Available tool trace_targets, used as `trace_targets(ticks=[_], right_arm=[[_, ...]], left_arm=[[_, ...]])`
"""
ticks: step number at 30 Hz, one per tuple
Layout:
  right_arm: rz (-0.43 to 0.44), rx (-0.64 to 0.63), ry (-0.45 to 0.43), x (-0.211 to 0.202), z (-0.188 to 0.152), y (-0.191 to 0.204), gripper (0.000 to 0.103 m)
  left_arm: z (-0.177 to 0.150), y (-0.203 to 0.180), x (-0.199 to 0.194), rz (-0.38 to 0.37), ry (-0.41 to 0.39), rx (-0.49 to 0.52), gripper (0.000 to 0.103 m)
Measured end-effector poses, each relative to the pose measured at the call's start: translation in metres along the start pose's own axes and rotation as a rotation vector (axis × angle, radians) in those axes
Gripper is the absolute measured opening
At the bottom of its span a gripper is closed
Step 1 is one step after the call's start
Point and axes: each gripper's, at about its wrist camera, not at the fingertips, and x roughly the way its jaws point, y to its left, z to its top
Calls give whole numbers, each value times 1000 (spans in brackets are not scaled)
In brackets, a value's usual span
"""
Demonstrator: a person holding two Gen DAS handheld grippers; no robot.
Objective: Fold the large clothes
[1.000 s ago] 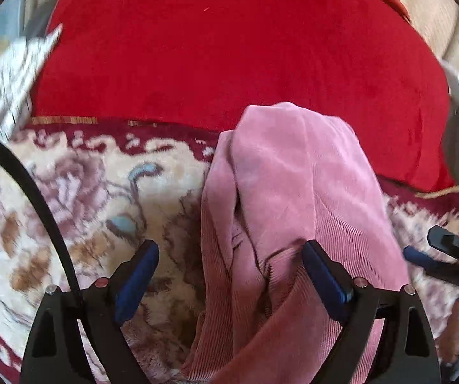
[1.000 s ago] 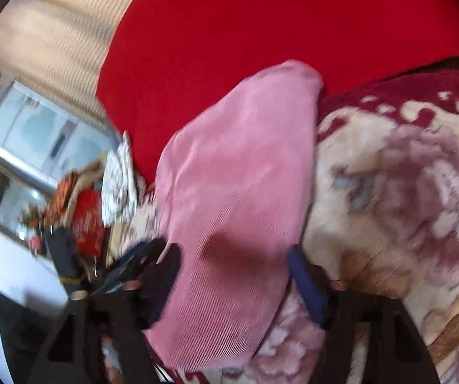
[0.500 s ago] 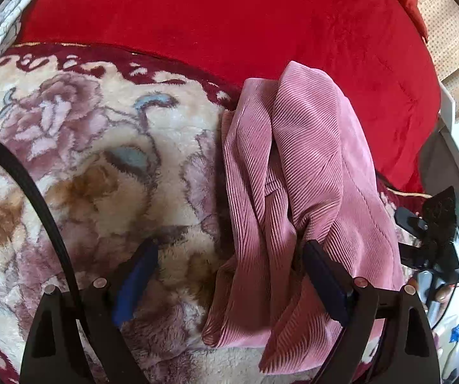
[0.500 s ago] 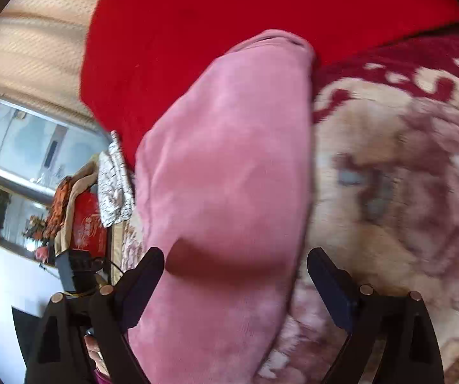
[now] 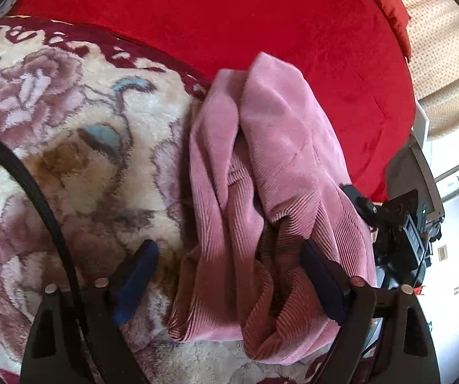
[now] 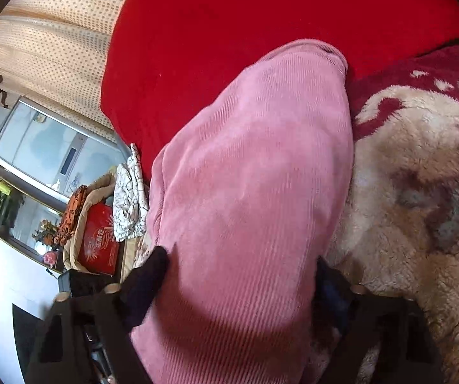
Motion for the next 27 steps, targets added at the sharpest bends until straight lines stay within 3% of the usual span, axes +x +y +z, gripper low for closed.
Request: trace_targets(ticks=[2,6,11,12,13,18,27], right_arm=[[-8,-22,-7,-6,1,1,74],[-25,-24,4,-2,2,-2,74],[-30,-14,5,3,1,-3,82],[-34,-27,4,3,0,-2,82],[-42,-42,1,3,-1,0,80],[-40,-76,-22,-7,0,12,61],[-24,-89,-55,-50,3,27,53]], left_arm=[[-4,-3,4,-11,7,3,81],[-9,1,6,-20,5,-34,84],[-21,-7,12,-31,-5,-8,83],[-23,-10,12,-42,-7,0,78],[-25,-12,12,-70,-1,7,63],[-30,-27,10,-76,-11,36,47],[-61,-79,7,-124,21,119,40]])
